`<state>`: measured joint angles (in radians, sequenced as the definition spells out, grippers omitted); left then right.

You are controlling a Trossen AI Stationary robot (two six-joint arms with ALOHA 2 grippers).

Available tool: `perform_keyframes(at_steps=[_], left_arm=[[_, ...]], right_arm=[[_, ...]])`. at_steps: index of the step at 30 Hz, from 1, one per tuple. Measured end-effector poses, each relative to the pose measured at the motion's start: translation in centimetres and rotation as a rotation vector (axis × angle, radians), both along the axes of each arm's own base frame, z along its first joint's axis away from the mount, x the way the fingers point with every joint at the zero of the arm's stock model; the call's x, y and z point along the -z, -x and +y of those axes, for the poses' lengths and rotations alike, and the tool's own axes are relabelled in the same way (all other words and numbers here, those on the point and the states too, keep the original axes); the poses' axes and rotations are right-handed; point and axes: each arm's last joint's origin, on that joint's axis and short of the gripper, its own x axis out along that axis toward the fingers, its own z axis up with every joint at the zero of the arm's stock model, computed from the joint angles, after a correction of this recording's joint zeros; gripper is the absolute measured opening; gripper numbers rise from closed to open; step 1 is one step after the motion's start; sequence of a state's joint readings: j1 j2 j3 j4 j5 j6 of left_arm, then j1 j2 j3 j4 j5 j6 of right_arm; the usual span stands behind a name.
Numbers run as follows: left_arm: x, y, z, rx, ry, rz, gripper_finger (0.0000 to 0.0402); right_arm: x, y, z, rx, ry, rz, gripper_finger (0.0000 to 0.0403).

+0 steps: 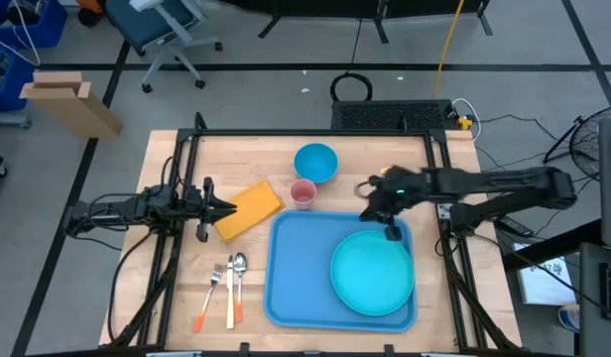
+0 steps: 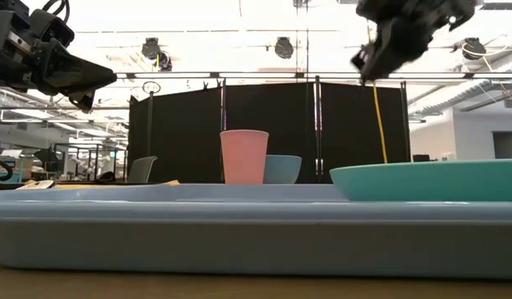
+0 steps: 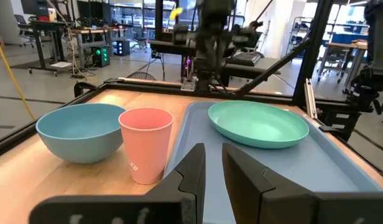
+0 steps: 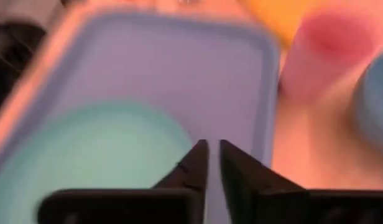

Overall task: Set up tray
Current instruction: Put the blue bowl on the blue plate

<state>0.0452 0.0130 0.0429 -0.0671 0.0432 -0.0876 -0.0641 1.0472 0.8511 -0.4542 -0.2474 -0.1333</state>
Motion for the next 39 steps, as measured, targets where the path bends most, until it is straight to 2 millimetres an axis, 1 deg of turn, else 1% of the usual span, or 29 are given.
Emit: perform_keyframes(at_steps=[2,5,9,12,17,21,23,25,27,30,33,36,39], left_arm=[[0.0,0.0,0.0,0.000,0.003,0.000,0.0056],[0.0,0.0,0.0,-0.001,0.029,0.000,0.0056],[0.0,0.0,0.0,-0.002,0.029,0.001,0.0056],[0.0,0.0,0.1,-0.029,0.026,0.000,0.0056],[-0.1,0.0,0.4,-0.133,0.022,-0.010,0.0056],[-0.1,0.0,0.9,-0.326,0.088,-0.020,0.0056],[-0.1,-0.2,1.1,-0.376,0.102,0.001,0.0056],[-1.0,-0.5,1.4,-0.398,0.115,0.015,0.0056],[-2.5,-0.9,1.7,-0.426,0.128,0.028,0.0056],[-5.0,-2.4,2.3,-0.470,0.108,0.090,0.0056],[-7.8,-4.7,3.5,-0.526,0.063,0.173,0.0056],[-10.4,-7.9,5.4,-0.585,0.029,0.291,0.0055],[-12.1,-11.5,7.9,-0.611,-0.004,0.441,0.0055]], right_arm=[[-0.4,1.5,0.1,0.009,-0.028,-0.126,0.0009],[-0.3,3.5,0.2,0.060,-0.051,-0.287,0.0003],[0.8,5.6,0.3,0.080,-0.051,-0.448,0.0001],[1.9,6.7,0.3,0.082,-0.032,-0.531,0.0001],[3.9,7.7,0.3,0.098,-0.009,-0.576,0.0000],[5.5,8.0,0.3,0.101,-0.012,-0.671,0.0000],[6.1,8.2,0.3,0.098,-0.008,-0.715,0.0000],[6.7,8.3,0.3,0.099,-0.013,-0.724,0.0000],[7.0,8.4,0.3,0.105,-0.030,-0.716,0.0000],[7.3,8.4,0.3,0.101,-0.028,-0.706,0.0000],[7.3,8.4,0.4,0.090,-0.007,-0.712,0.0000],[7.3,8.4,0.4,0.082,0.013,-0.715,0.0000],[7.3,8.4,0.4,0.081,0.015,-0.715,0.0000]])
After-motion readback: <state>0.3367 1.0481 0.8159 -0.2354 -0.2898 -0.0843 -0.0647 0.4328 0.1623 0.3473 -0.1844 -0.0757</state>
